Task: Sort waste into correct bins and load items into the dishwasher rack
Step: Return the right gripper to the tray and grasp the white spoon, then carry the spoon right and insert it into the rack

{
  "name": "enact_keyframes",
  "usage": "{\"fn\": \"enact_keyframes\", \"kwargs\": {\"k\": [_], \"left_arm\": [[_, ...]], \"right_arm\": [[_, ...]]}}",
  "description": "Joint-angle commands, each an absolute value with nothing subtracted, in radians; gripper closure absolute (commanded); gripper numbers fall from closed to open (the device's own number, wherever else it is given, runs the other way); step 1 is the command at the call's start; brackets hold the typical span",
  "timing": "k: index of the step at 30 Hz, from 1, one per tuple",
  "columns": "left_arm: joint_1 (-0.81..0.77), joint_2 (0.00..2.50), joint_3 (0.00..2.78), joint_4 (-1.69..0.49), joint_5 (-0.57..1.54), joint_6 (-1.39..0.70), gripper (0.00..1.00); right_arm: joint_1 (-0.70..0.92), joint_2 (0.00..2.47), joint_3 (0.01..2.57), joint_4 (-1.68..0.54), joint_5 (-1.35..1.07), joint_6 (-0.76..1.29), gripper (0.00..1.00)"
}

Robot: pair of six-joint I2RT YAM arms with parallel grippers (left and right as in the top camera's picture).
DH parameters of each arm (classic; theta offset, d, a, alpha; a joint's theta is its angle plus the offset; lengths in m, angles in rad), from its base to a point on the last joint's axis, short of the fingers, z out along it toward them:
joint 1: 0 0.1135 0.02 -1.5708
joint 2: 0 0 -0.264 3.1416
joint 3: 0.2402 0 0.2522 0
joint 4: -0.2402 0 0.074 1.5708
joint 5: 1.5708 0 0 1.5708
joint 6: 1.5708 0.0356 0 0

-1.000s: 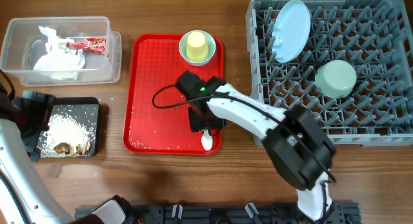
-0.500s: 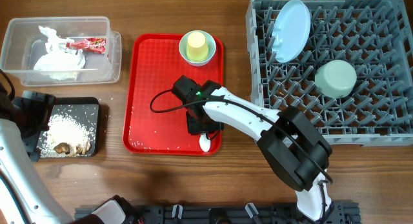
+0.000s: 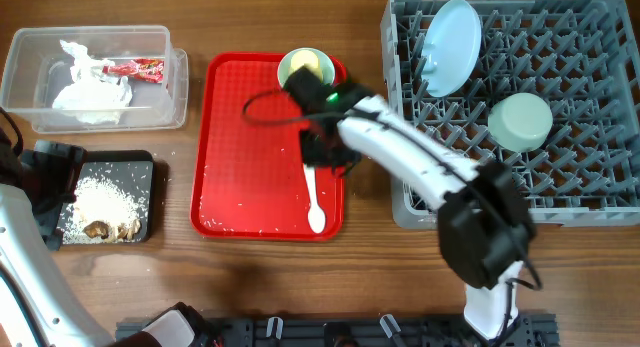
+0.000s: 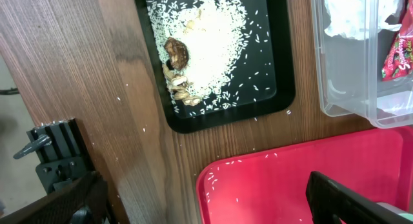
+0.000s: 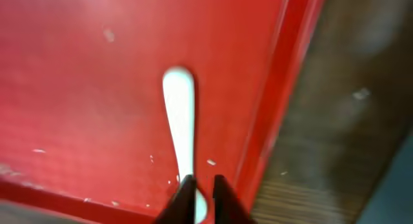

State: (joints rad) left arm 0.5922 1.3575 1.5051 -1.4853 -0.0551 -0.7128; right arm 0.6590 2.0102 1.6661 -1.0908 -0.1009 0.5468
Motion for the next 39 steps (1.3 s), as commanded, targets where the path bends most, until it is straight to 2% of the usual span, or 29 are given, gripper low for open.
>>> {"fn": "enact_keyframes", "kwargs": {"k": [1,4,7,9,18,26,31,39], "left_arm": [[0.599,1.357,1.513,-1.485,-0.062,-0.707,0.00],[0.599,1.357,1.513,-1.485,-0.062,-0.707,0.00],[0.599,1.357,1.513,-1.485,-0.062,-0.707,0.00],[0.599,1.357,1.513,-1.485,-0.062,-0.707,0.00],[0.599,1.357,1.513,-1.485,-0.062,-0.707,0.00],[0.599,1.357,1.513,-1.485,-0.062,-0.708,0.00],[0.599,1.357,1.513,-1.485,-0.062,-0.707,0.00],[0.599,1.357,1.513,-1.485,-0.062,-0.707,0.00]], "right_arm": [[0.636,1.960,1.688,-1.126,-0.197,0.463,0.69],[0.673,1.960,1.637,-1.143,-0.197,0.472,0.60],[0.751,1.963,1.552,-1.108,-0.173,0.533,0.42],[0.808,1.988,1.506,-1.091,-0.108,0.625,0.40],[0.864,2.101,1.495,-1.067,-0.113,0.673,0.41],[0.872,2.170,1.495,-1.074,-0.159,0.683,0.47],[0.876,2.169,1.495,-1.077,-0.159,0.689,0.65],[0.856,2.159,1.541,-1.121,-0.147,0.674,0.69]]}}
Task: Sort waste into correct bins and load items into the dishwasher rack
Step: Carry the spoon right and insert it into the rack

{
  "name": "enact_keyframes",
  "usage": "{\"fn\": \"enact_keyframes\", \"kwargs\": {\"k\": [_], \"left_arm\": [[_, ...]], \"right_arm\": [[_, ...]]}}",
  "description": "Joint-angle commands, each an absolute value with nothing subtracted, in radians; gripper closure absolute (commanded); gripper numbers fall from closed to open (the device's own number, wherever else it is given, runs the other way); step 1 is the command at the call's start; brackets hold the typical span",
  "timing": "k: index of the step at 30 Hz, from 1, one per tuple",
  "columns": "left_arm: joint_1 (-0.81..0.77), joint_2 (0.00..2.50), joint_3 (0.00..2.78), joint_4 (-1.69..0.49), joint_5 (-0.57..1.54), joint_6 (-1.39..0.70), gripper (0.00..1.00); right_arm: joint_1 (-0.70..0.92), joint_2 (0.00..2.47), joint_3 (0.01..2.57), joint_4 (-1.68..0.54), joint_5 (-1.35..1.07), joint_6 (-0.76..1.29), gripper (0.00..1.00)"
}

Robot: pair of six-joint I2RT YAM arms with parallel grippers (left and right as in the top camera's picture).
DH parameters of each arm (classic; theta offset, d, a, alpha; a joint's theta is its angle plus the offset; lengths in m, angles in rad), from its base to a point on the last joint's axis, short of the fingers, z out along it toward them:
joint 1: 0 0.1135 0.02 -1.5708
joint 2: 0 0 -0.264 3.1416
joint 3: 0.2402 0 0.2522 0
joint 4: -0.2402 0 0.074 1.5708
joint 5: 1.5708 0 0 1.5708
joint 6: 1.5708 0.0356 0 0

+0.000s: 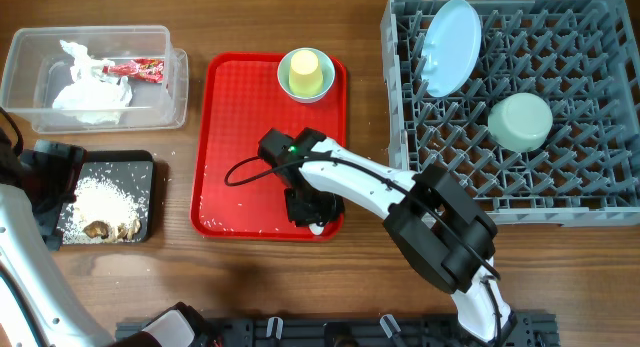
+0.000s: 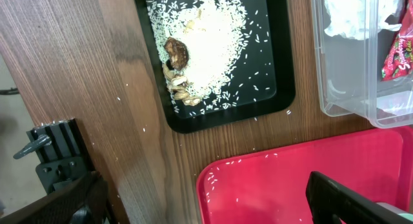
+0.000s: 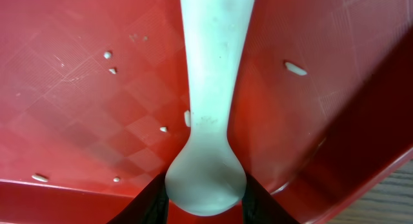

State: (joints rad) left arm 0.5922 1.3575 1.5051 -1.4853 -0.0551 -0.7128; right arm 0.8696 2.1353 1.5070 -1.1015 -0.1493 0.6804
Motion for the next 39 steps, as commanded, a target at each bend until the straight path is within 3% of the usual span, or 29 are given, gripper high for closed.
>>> {"fn": "enact_keyframes", "kwargs": {"k": [1,12,22,27,34,39], "left_arm": [[0.599,1.357,1.513,-1.485,-0.062,-0.707,0.00],[0.599,1.357,1.513,-1.485,-0.062,-0.707,0.00],[0.599,1.357,1.513,-1.485,-0.062,-0.707,0.00],[0.599,1.357,1.513,-1.485,-0.062,-0.707,0.00],[0.599,1.357,1.513,-1.485,-0.062,-0.707,0.00],[0.599,1.357,1.513,-1.485,-0.062,-0.707,0.00]], "right_arm": [[0.849,2.156,1.547,-1.131,-0.147,0.662,0.69],[0.674,1.988,1.726,-1.274,-0.147,0.530,0.71],[0.360,1.729,1.754,-1.410,-0.033,0.347,0.70],[0.267,1.734,1.693,-1.412,0.017,0.262,0.71],[0.256,1.737,1.489,-1.297,-0.029,0.261,0.71],[0.256,1.737,1.465,-1.294,-0.050,0.261,0.54]]}}
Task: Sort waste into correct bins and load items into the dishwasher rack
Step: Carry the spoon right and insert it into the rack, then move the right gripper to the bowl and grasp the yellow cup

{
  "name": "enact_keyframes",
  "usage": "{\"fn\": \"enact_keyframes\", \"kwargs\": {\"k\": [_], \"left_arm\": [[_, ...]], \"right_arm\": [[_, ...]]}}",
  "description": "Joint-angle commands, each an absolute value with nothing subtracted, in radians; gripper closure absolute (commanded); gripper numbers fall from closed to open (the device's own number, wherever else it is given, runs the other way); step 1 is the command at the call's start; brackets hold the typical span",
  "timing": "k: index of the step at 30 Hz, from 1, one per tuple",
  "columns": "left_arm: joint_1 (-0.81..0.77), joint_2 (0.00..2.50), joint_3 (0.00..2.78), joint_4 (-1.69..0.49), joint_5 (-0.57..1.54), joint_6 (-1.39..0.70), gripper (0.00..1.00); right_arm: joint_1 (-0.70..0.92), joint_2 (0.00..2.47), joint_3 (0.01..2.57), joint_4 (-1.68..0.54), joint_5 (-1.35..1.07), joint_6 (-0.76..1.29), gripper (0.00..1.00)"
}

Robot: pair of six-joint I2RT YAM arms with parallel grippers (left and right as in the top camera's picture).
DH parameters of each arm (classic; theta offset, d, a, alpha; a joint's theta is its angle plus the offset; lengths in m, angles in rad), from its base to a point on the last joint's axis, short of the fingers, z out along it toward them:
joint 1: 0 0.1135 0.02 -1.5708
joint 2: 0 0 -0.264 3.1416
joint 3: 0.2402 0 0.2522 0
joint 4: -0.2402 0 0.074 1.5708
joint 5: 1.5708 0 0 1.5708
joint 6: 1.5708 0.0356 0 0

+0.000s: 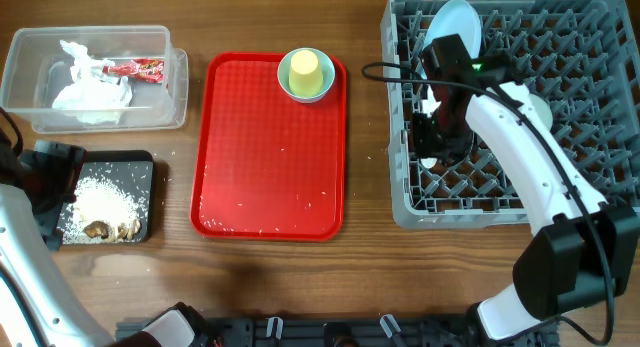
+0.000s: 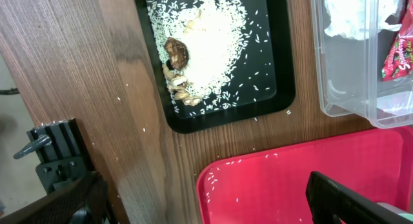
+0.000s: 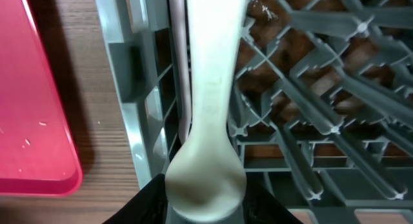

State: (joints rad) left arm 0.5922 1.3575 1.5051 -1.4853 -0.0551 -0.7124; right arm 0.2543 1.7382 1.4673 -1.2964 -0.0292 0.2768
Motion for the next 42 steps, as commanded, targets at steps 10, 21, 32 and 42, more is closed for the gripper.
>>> {"fn": "enact_keyframes", "kwargs": {"k": [10,21,32,42], "left_arm": [[0.599,1.357,1.513,-1.485,-0.062,-0.707,0.00],[0.599,1.357,1.513,-1.485,-0.062,-0.707,0.00],[0.599,1.357,1.513,-1.485,-0.062,-0.707,0.00],[0.599,1.357,1.513,-1.485,-0.062,-0.708,0.00]], "right_arm": [[0.256,1.732,1.473,-1.294,-0.121,0.263,0.45],[0.348,1.663,1.570,-0.827,-0.669,0.195,0.07],[0.505,1.837,1.739,-0.533,-0.163,0.210,0.05],[0.525,2.136,1.739,-0.310,-0.008,0.260,0.01]]}}
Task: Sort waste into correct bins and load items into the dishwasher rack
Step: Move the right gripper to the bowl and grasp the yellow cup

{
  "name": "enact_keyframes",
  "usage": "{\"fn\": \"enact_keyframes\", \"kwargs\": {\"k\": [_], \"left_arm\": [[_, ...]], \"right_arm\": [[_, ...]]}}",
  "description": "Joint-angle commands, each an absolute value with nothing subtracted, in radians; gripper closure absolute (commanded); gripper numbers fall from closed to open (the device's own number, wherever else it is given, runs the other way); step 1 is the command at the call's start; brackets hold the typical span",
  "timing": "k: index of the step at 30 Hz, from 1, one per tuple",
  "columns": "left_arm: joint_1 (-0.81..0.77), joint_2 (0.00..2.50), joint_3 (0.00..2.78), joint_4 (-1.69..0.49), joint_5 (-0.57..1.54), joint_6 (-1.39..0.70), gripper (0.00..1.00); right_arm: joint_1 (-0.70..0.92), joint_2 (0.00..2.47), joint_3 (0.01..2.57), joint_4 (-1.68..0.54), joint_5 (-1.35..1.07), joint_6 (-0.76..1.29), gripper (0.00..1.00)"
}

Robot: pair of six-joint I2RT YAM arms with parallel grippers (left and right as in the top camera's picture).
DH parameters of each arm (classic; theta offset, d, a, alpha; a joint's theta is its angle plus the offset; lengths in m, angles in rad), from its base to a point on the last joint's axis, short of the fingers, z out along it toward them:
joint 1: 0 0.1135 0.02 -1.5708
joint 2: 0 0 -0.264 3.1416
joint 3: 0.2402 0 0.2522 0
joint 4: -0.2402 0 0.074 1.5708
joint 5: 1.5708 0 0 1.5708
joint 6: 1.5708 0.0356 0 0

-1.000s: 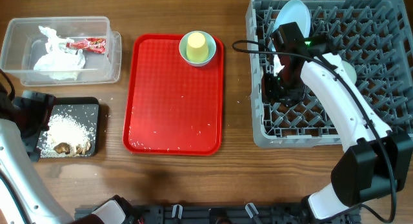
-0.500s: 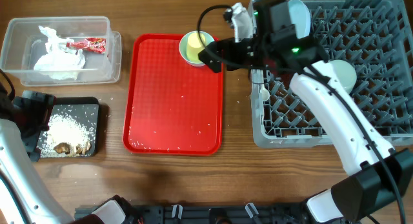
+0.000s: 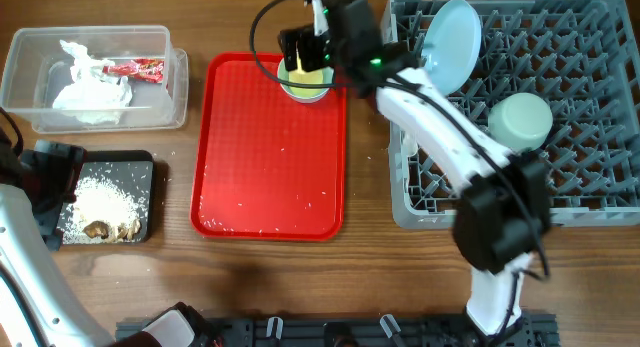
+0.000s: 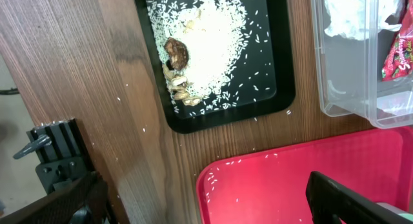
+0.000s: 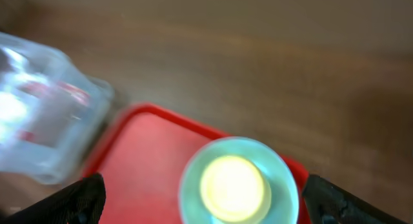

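A yellow cup (image 3: 308, 77) stands upside down in a light blue saucer (image 3: 322, 90) at the far end of the red tray (image 3: 265, 157). My right gripper (image 3: 303, 53) hovers over it, open and holding nothing. The blurred right wrist view shows the cup (image 5: 233, 187) centred between the wide-apart fingers of the right gripper (image 5: 210, 203). The grey dishwasher rack (image 3: 575, 202) holds a blue plate (image 3: 452, 37) and a green bowl (image 3: 520, 122). No white spoon shows. My left gripper (image 4: 206, 201) is open, low over the table near the tray's corner (image 4: 271, 185).
A clear bin (image 3: 95, 75) with crumpled paper and a red wrapper sits at the far left. In front of it a black tray (image 3: 105, 199) holds rice and food scraps. Rice grains lie scattered on the red tray and the wood.
My right gripper was shut on the white spoon at the rack's left side. It is now open, without the spoon, over the cup and saucer. The left arm has not moved.
The right gripper was first at the white spoon's handle on the red tray, then at its bowl near the tray's front edge. It then held the spoon at the rack's left side. Now it is open over the yellow cup, the tray bare of the spoon.
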State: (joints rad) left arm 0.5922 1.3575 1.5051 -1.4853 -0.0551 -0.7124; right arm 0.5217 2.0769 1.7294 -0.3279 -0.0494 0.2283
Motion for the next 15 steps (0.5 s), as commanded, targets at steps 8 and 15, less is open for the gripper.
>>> {"fn": "enact_keyframes", "kwargs": {"k": [8,15], "left_arm": [[0.599,1.357,1.513,-1.485,-0.062,-0.707,0.00],[0.599,1.357,1.513,-1.485,-0.062,-0.707,0.00]], "right_arm": [[0.546,2.177,1.739,-0.286,-0.007,0.182,0.01],[0.572,2.245,1.739,-0.295,0.135,0.183,0.01]]}}
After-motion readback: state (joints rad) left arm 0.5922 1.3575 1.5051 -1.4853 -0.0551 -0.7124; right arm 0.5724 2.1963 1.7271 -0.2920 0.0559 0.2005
